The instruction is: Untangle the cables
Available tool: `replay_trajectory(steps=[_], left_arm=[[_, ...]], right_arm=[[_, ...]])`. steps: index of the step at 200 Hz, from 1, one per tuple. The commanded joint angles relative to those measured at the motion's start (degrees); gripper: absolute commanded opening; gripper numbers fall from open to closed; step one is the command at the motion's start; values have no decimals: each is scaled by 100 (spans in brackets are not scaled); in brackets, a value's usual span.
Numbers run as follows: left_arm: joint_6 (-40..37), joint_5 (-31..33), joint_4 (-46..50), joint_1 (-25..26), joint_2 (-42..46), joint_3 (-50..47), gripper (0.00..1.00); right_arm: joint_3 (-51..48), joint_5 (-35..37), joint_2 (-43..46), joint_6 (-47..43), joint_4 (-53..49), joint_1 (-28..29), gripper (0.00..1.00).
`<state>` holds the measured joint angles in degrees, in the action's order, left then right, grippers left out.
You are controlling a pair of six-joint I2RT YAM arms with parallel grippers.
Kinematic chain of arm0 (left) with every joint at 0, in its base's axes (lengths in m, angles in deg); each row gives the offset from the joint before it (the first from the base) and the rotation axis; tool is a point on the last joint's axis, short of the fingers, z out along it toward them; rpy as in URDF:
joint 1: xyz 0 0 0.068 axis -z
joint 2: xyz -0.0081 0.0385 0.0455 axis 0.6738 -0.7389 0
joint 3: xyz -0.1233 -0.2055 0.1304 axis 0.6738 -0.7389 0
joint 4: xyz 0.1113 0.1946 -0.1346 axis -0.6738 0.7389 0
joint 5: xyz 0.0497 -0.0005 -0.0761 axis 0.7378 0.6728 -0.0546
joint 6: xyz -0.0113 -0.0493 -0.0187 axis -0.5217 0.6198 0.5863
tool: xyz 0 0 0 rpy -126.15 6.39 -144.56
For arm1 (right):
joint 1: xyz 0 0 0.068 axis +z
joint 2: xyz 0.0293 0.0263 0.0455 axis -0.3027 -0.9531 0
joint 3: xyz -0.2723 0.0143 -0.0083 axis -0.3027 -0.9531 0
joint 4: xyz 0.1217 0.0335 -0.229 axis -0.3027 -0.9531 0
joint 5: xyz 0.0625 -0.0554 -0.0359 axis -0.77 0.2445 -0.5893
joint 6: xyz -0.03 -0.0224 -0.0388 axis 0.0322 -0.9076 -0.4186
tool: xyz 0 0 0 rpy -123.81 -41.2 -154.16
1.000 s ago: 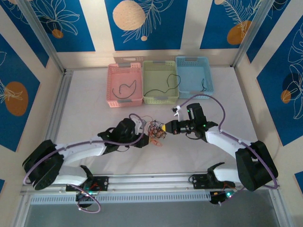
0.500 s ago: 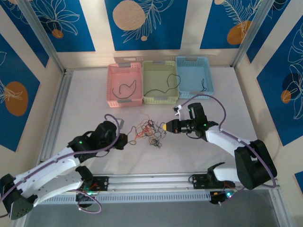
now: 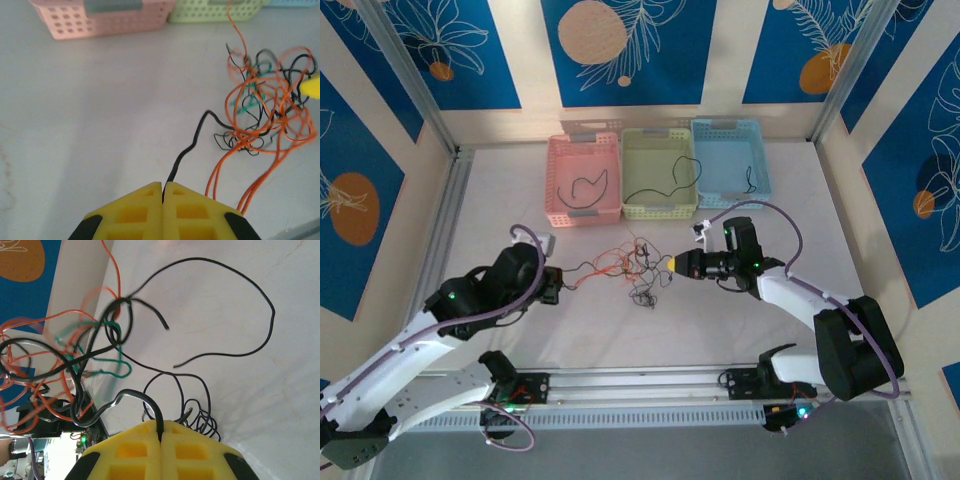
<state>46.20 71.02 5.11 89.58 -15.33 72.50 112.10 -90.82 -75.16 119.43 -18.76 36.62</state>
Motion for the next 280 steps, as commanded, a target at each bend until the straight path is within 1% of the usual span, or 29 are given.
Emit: replay_trajectory(steps=[1, 51, 61, 69, 77, 86, 94, 107, 122, 129, 140, 151, 173, 181, 197, 214, 227, 236, 260, 280], left_arm=[[-333, 1079, 954, -121, 142, 458, 0], [-509, 1869, 1494, -134, 290, 808, 0], [-530, 1870, 1466, -134, 349, 785, 0], [-570, 1725, 1357, -136, 377, 719, 0], [-626, 1417, 1150, -133, 399, 606, 0], [-657, 934, 823, -132, 419, 410, 0], [-639, 422, 456, -127, 405, 183, 0], [-594, -616, -285, -132, 242, -249, 0], [-436, -1635, -1159, -116, -161, -740, 6], [-344, -1984, -1609, -84, -365, -949, 8], [-229, -2270, -2265, 19, -674, -1264, 13], [-141, -2436, -2787, 89, -1029, -1469, 20], [68, -2852, -3781, 261, -1855, -1701, 32], [129, -2870, -3965, 356, -2160, -1692, 37], [175, -2810, -4208, 510, -2638, -1658, 43], [334, -2878, -4607, 559, -2963, -1724, 46], [439, -3020, -4927, 591, -3266, -1700, 46], [444, -2965, -4936, 640, -3466, -1604, 46], [348, -2506, -4669, 743, -3836, -1362, 46], [315, -2095, -4404, 753, -4007, -1268, 43]], right_arm=[[-106, 263, -96, 88, -127, -155, 0], [-108, 280, -115, 102, -136, -154, 0], [-110, 270, -123, 106, -127, -153, 0], [-106, 268, -133, 101, -129, -159, 0], [-99, 254, -143, 95, -112, -152, 0], [-95, 233, -152, 94, -112, -158, 0], [-103, 220, -160, 97, -103, -154, 0], [-103, 204, -156, 89, -96, -155, 0], [-110, 196, -160, 93, -81, -160, 0], [-108, 185, -161, 93, -79, -167, 0], [-103, 163, -176, 95, -78, -169, 0], [-94, 153, -195, 93, -69, -175, 0], [-77, 127, -238, 91, -68, -174, 0], [-61, 121, -257, 94, -66, -179, 0], [-65, 110, -273, 97, -68, -182, 0], [-76, 108, -257, 102, -68, -191, 0], [-78, 101, -251, 97, -54, -192, 0], [-77, 94, -245, 102, -55, -187, 0], [-85, 84, -257, 102, -46, -199, 0], [-85, 79, -250, 93, -47, -204, 0]])
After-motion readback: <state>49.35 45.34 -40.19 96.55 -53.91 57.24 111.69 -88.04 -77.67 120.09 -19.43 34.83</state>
